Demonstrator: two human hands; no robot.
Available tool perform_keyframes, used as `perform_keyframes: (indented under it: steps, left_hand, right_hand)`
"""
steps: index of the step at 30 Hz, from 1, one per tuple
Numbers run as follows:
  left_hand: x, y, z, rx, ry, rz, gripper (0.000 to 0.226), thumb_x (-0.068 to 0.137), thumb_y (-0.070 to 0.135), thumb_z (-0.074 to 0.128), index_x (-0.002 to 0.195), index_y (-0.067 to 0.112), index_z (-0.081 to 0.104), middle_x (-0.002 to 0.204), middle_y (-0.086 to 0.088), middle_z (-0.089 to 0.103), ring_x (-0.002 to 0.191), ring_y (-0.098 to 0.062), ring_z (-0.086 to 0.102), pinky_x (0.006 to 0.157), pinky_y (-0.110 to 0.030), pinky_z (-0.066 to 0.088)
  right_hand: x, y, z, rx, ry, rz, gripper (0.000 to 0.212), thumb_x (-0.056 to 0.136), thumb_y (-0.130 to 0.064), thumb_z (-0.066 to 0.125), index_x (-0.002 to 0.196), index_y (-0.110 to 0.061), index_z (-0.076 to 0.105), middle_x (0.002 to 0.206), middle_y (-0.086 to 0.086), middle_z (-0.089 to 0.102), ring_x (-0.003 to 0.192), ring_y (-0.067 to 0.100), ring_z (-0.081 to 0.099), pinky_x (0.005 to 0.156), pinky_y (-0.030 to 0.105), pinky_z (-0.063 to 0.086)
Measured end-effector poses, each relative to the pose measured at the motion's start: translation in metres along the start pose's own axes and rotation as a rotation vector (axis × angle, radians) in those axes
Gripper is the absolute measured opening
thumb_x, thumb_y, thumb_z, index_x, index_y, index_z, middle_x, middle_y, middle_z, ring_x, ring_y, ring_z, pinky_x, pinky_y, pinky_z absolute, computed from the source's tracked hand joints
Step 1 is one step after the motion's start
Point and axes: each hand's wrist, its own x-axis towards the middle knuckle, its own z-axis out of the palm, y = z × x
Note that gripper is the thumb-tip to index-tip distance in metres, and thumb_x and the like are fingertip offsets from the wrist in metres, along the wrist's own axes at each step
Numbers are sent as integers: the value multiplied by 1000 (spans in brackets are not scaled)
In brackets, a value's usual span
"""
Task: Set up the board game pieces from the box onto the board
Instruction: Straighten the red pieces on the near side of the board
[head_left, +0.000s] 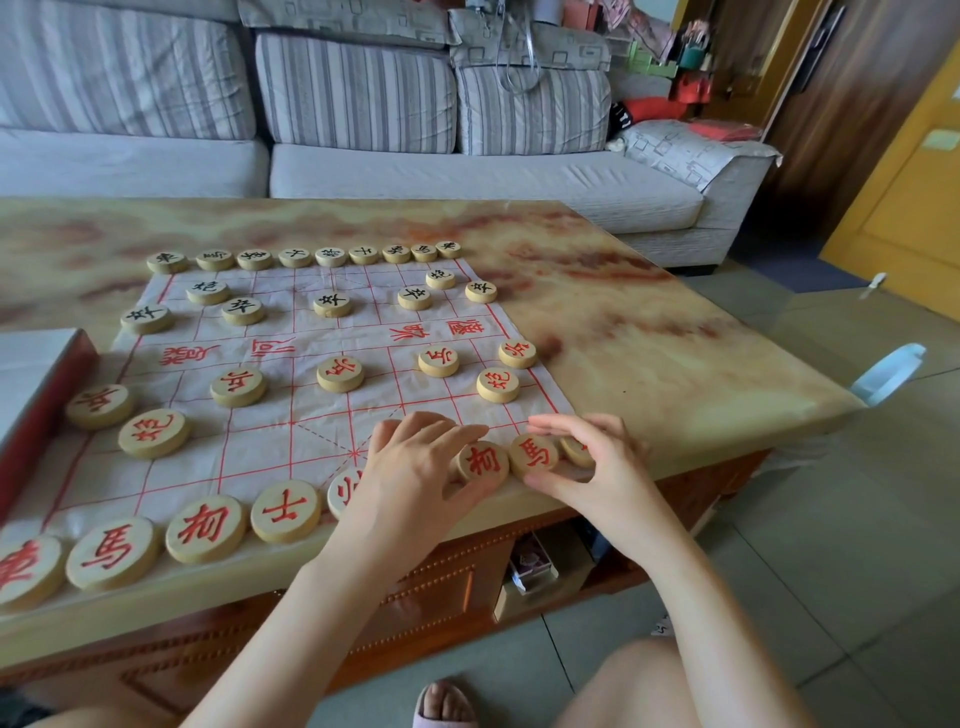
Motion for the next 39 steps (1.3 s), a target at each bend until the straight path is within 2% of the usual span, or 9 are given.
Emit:
perform_keyframes:
  steps: [6,9,13,16,20,22,25,28,39]
  left_hand:
    - [3,1,-2,2,-16,-15,46,78,48,63,120,29,60,119,12,62,119,-14,46,93,-29,24]
    - [9,-5,-11,-20,-51,-59,39,83,46,56,120,31,58,122,13,60,120,-10,46,98,-26,21]
    - [25,-21,-32,-74,-155,-104,35,88,41,53,120,30,58,125,11,60,101,-10,63,95,-29,45]
    - [32,-33,-40,-44,-194,-145,33,90,39,50,122,30,57,123,8,62,100,-12,65,89,-32,51]
    - [28,-56,-42,41,-267,-177,31,91,39,49,119,30,58,121,11,62,95,-11,64,83,-26,51]
    - [25,-65,-42,10,-295,-185,31,90,39,50,118,30,60,123,13,61,102,-7,61,90,-25,49]
    - [21,-71,-41,-21,-316,-162,29,89,40,50,115,32,61,126,16,57,109,-4,57,96,-26,46]
    - [19,-72,-41,-31,-333,-138,30,89,41,50,115,33,61,128,17,54,109,-4,57,97,-27,46]
    - [15,-75,-39,-53,-314,-122,33,88,41,51,118,30,60,129,17,53,111,-5,56,97,-24,44]
  right_hand:
    - [0,-5,-1,17,38,-48,41,73,-42,71,108,-55,54,110,-18,38,105,-6,30,105,28,26]
    - [12,-18,-5,40,36,-34,33,79,-38,67,106,-52,56,106,-19,42,113,8,38,97,24,29]
    - [52,-32,-12,-103,-64,-55,35,83,-29,65,115,-42,59,114,-5,48,116,19,42,101,26,30]
    - [82,-36,-7,-107,-66,-34,41,83,-27,65,123,-35,57,121,2,47,117,20,47,106,30,34]
    - [100,-25,9,-83,-141,-3,47,84,-26,65,128,-32,53,132,3,46,122,16,47,102,27,35]
    - [103,-17,16,-113,-142,-13,46,84,-26,65,128,-31,54,134,3,47,125,16,46,100,25,34]
    - [105,-13,24,-128,-88,-47,45,81,-24,68,124,-27,58,129,1,55,118,14,50,92,20,35]
    - [107,-13,30,-116,-14,-44,49,72,-26,77,118,-19,63,118,1,61,106,16,55,92,26,43]
    - [108,-13,35,-142,61,-33,46,68,-35,80,103,-11,62,107,-1,56,99,19,57,89,33,46]
